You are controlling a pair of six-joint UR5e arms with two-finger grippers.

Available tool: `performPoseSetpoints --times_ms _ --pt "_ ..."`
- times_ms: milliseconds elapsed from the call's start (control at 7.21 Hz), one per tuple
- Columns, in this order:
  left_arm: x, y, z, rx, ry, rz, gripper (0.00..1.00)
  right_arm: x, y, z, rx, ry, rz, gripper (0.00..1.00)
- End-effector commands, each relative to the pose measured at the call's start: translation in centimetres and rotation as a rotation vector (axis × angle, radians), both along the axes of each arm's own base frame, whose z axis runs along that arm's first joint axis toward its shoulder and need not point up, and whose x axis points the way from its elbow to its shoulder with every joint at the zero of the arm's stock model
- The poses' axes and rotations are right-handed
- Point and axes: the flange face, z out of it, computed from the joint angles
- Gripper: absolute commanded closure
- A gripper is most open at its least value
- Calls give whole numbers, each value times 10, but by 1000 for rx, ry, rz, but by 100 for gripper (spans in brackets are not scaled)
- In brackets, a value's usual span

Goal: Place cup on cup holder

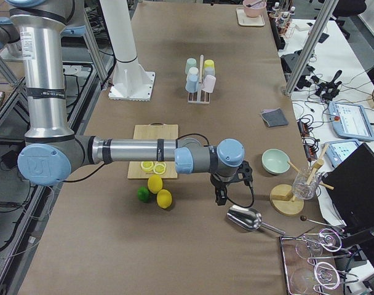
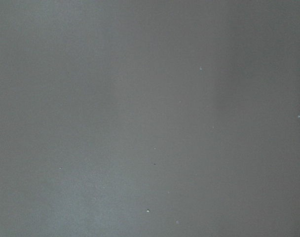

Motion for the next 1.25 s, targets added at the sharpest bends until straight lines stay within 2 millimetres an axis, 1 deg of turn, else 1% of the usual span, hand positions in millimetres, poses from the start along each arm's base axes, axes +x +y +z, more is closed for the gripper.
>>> performPoseSetpoints --times_ms 0,139,277,555,693,1109 --pt "25 -18 -40 31 83 9 4 32 8 17 -73 88 113 6" --pt "34 -29 -50 37 104 -19 4 33 7 11 -143 76 195 6" --pt "45 -37 -58 40 105 -20 4 33 3 -1 -160 67 239 0" --pt "46 -36 -56 37 106 -17 4 32 -2 -18 -161 54 268 1" --pt "46 -37 -57 39 106 -17 4 28 -5 -32 -194 33 317 1" --pt "46 -36 -59 43 107 -17 3 23 -6 -39 -198 -14 312 1"
